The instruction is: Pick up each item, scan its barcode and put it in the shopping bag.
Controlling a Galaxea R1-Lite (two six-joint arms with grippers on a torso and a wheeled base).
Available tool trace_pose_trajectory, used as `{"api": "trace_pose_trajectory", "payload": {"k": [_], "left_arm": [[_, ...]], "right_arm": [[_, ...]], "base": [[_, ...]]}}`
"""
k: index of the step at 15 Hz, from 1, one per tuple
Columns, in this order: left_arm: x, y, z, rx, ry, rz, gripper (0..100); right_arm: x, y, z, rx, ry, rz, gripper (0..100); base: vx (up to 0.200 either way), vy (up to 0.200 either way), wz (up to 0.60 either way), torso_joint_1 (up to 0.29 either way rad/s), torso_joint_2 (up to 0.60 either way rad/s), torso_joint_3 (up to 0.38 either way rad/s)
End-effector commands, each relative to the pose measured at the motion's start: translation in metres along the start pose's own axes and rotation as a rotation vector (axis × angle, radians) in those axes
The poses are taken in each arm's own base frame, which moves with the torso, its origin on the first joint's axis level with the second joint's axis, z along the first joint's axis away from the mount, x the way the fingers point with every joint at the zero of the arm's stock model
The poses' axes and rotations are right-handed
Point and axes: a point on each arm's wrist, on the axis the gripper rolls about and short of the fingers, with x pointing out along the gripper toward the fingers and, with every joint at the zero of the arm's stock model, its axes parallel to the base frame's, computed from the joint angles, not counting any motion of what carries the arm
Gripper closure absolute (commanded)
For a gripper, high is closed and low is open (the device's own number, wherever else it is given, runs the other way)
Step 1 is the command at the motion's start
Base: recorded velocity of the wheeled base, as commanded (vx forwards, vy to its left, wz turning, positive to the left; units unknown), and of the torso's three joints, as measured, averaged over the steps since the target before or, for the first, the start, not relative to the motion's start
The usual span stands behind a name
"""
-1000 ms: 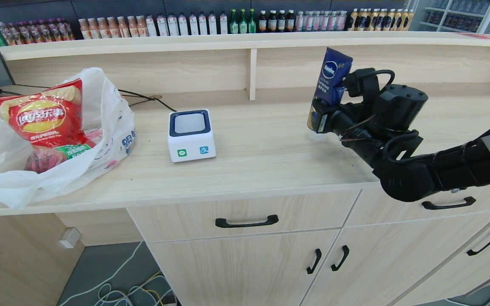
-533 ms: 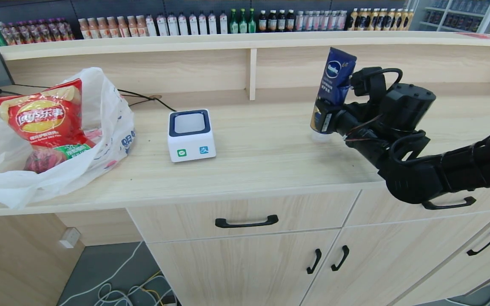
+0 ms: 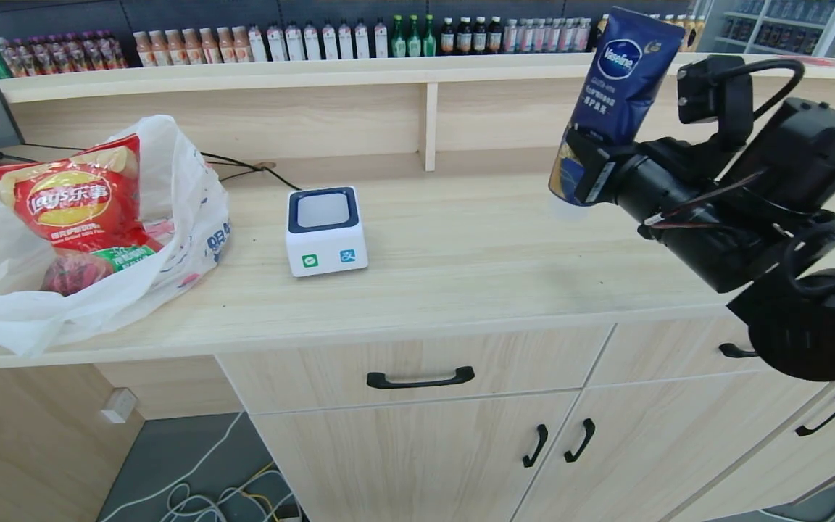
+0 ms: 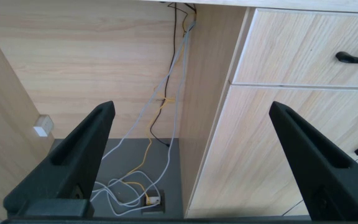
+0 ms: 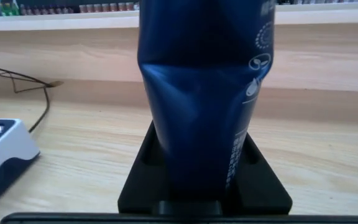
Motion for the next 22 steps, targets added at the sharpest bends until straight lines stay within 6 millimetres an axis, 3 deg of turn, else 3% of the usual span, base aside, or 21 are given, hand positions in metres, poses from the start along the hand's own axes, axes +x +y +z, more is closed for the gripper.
{"api": "trace_pose_trajectory", "payload": {"k": [1,4,8,10,15,20,22], "left_arm": [[0.000,0.000,0.000,0.000,-0.001,0.000,0],[0.000,0.000,0.000,0.000,-0.001,0.000,0],[0.000,0.000,0.000,0.000,-0.001,0.000,0],[0.000,0.000,0.000,0.000,0.000,0.000,0],[0.000,0.000,0.000,0.000,0.000,0.000,0],[0.000,0.000,0.000,0.000,-0.001,0.000,0],[0.000,0.000,0.000,0.000,-0.001,0.000,0]], "right_arm": [[-0.045,0.006,0.028,0.007,-0.029,0.040,100],[-0.094,0.003,0.023,-0.002,0.031,0.081,100],[-0.131,-0.002,0.023,-0.024,0.051,0.110,100],[-0.135,-0.001,0.035,-0.072,0.003,0.204,100],[-0.144,-0.004,0.034,-0.331,-0.013,0.299,100],[-0.155,0.054,0.020,-0.585,-0.056,0.496,100],[-0.154,0.062,0.028,-0.731,-0.137,0.509,100]], "base": [[0.000,0.000,0.00,0.000,0.00,0.000],[0.000,0.000,0.00,0.000,0.00,0.000],[0.000,0.000,0.00,0.000,0.00,0.000],[0.000,0.000,0.00,0.000,0.00,0.000],[0.000,0.000,0.00,0.000,0.00,0.000],[0.000,0.000,0.00,0.000,0.00,0.000],[0.000,0.000,0.00,0.000,0.00,0.000]]}}
